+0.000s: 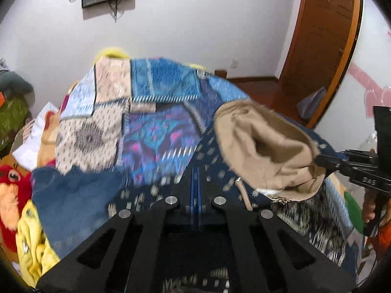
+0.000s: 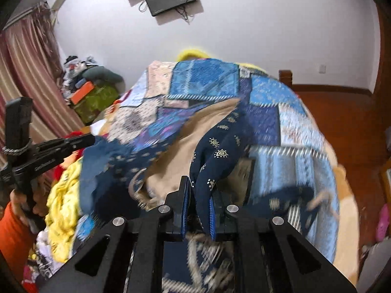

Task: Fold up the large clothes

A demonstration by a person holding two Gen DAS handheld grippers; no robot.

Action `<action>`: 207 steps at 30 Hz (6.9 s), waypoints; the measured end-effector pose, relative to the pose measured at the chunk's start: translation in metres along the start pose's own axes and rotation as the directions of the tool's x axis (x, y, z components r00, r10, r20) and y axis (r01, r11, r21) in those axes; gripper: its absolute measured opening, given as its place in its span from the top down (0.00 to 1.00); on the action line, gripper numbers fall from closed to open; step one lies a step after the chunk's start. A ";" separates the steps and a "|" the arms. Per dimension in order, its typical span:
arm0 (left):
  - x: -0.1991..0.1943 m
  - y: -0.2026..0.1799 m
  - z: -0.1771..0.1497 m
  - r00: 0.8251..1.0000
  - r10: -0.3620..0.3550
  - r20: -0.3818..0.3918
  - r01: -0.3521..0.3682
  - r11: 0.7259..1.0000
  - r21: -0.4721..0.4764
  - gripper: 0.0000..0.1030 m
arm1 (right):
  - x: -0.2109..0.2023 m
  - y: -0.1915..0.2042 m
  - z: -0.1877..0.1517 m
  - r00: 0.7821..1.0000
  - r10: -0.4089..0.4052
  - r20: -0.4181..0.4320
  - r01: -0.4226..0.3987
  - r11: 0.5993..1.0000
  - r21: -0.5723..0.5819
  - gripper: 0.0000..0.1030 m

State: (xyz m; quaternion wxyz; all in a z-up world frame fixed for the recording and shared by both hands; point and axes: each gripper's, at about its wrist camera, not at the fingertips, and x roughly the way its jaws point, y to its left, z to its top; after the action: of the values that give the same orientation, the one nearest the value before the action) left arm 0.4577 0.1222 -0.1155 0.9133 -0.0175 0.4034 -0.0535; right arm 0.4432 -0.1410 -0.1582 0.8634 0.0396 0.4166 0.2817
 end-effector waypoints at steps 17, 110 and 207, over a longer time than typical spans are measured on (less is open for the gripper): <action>0.064 -0.059 -0.017 0.993 0.011 -0.120 0.004 0.992 0.128 0.37 | 0.021 -0.025 -0.071 0.964 -0.229 -0.135 0.224 0.973 -0.054 0.88; -0.053 -0.170 -0.197 0.942 -0.252 -0.221 0.313 0.896 0.314 0.94 | -0.158 0.036 -0.125 0.989 -0.145 0.012 0.145 0.989 -0.002 0.88; 0.094 0.159 -0.041 0.967 0.233 -0.099 -0.251 0.932 -0.261 0.85 | 0.125 -0.077 0.052 0.968 -0.250 -0.028 0.250 0.968 0.026 0.87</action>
State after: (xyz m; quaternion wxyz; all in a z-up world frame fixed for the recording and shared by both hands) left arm 0.5032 0.2706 -0.2243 0.8879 -0.0908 0.4363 0.1146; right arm 0.5787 -0.1318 -0.2346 0.8863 -0.0038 0.4328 0.1648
